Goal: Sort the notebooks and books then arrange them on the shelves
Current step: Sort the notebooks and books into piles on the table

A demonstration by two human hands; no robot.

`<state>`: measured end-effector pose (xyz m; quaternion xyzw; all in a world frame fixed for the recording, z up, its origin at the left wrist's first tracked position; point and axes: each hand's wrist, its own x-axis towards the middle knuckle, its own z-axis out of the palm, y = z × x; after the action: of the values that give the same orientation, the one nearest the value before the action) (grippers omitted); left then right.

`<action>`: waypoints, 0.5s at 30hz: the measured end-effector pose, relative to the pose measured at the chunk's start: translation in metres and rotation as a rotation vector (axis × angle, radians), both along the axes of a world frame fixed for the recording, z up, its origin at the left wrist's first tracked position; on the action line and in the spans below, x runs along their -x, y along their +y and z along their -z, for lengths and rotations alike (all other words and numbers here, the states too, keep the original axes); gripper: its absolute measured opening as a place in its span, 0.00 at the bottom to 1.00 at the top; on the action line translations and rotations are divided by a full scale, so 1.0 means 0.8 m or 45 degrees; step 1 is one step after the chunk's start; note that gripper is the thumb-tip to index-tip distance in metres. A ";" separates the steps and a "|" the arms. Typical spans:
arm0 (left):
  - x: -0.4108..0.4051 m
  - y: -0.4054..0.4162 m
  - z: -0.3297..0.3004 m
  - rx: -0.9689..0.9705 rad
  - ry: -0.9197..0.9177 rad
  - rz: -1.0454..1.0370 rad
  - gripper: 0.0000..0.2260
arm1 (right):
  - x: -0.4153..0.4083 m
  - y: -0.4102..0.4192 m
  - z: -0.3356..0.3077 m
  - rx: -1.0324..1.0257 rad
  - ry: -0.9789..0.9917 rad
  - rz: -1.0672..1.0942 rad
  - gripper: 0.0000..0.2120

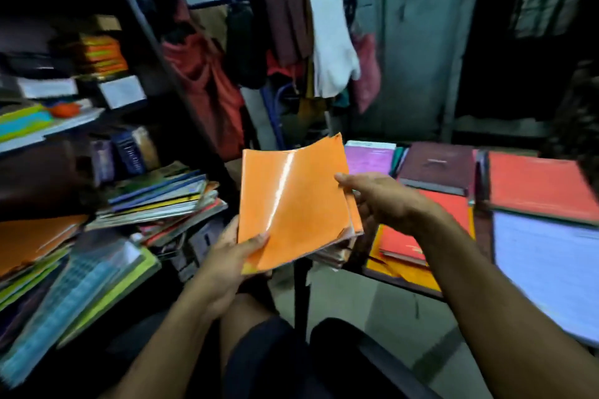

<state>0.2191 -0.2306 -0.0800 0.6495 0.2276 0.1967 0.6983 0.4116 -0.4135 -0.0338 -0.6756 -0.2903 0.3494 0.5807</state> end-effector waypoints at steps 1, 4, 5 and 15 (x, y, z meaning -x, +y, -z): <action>-0.019 -0.001 -0.001 -0.038 0.021 0.039 0.17 | -0.017 -0.018 -0.002 0.046 -0.096 0.026 0.16; -0.079 -0.008 0.009 -0.167 0.083 0.084 0.16 | -0.066 -0.077 -0.006 0.194 -0.232 0.090 0.13; -0.096 -0.009 0.014 -0.200 0.103 0.067 0.16 | -0.080 -0.097 -0.006 0.236 -0.248 0.133 0.12; -0.172 0.035 0.043 -1.231 0.692 -0.112 0.32 | -0.147 -0.203 0.032 1.130 -0.100 0.150 0.21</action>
<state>0.3566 -0.2026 -0.1141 0.9132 0.3104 0.1331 0.2279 0.5292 -0.5758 -0.0590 -0.8874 -0.0953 0.3804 0.2423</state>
